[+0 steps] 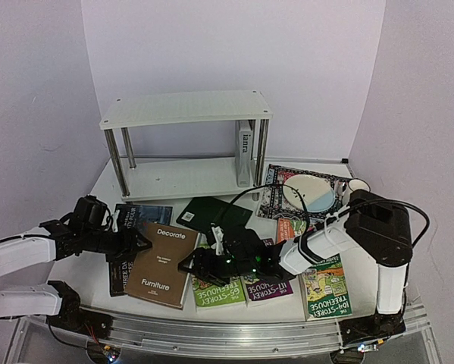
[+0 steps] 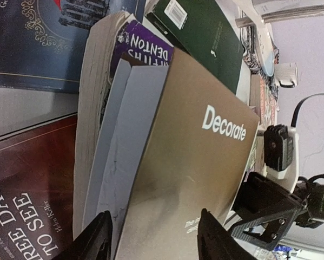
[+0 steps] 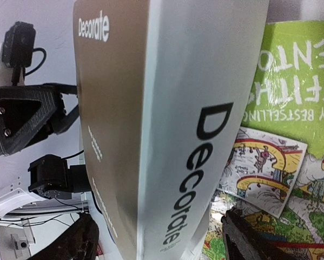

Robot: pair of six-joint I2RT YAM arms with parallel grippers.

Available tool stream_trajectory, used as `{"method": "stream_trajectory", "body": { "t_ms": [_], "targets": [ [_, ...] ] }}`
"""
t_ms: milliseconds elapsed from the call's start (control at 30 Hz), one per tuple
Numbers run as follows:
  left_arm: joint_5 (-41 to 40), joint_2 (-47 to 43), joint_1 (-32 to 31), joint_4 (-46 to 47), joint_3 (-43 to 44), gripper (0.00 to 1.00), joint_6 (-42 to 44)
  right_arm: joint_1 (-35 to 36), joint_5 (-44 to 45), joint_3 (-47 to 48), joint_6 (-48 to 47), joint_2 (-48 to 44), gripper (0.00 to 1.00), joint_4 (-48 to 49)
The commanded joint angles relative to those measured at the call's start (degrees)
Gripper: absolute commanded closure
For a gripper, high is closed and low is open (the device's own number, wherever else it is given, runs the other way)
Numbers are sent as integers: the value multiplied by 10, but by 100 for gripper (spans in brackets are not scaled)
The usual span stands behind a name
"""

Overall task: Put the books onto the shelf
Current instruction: Pick up the book from the book pile.

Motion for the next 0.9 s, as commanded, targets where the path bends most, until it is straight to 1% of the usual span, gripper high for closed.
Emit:
{"method": "stream_trajectory", "body": {
  "t_ms": [0,67,133,200,300,400,467,567,633,667,767,867],
  "targets": [
    [7,17,-1,24,-17,55,0,-1,7,20,25,36,24,28],
    [10,25,0,30,-23,63,-3,-1,8,26,28,44,26,30],
    [15,29,0,36,-25,69,-6,0,10,24,34,46,33,46],
    [21,27,-1,40,-25,73,-8,-1,18,7,45,41,40,83],
    [24,18,-1,42,-20,74,-13,-1,22,-4,43,24,46,110],
    [19,5,-1,41,-8,74,-18,-1,18,-7,32,1,47,112],
    [7,-12,0,41,-3,71,-24,-1,22,-16,23,-17,48,117],
    [-19,-46,0,41,2,63,-32,-1,29,-30,0,-49,55,120],
    [-36,-69,0,40,7,59,-32,-1,36,-41,-30,-73,61,120],
    [-49,-76,0,37,12,58,-30,-1,39,-45,-44,-87,62,119],
    [-92,-105,0,7,30,52,-20,-3,54,-53,-108,-119,62,80],
    [-132,-142,-1,-12,44,45,-14,-5,86,-40,-185,-157,63,-12]
  ]
}}
